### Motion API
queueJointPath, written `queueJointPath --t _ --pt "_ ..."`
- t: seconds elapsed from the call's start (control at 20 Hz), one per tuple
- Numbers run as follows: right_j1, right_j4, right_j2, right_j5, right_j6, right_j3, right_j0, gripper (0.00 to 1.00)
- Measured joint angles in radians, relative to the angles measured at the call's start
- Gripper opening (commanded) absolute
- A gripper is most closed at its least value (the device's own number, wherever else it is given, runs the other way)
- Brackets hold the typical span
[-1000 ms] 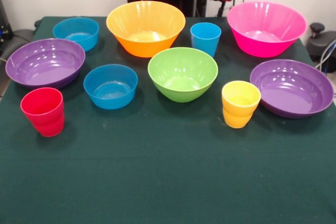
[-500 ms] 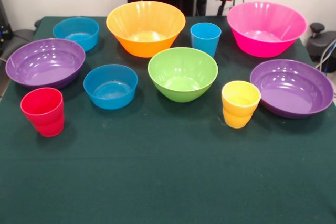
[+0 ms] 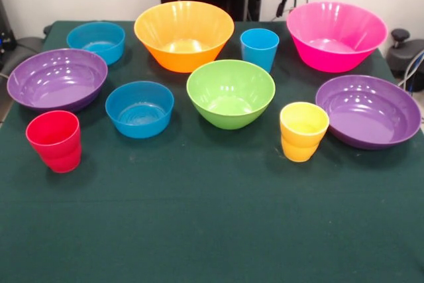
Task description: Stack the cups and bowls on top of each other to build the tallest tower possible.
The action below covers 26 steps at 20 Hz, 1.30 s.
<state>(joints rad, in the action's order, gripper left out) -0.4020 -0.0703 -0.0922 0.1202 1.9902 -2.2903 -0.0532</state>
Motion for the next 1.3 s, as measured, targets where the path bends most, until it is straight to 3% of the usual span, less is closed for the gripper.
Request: queueJointPath --t 0.4,1.3 --pt "-0.056 -0.001 -0.005 -0.065 0.0 0.007 -0.002 1.0" --pt "-0.062 -0.001 -0.022 -0.139 0.0 0.126 -0.027 1.0"
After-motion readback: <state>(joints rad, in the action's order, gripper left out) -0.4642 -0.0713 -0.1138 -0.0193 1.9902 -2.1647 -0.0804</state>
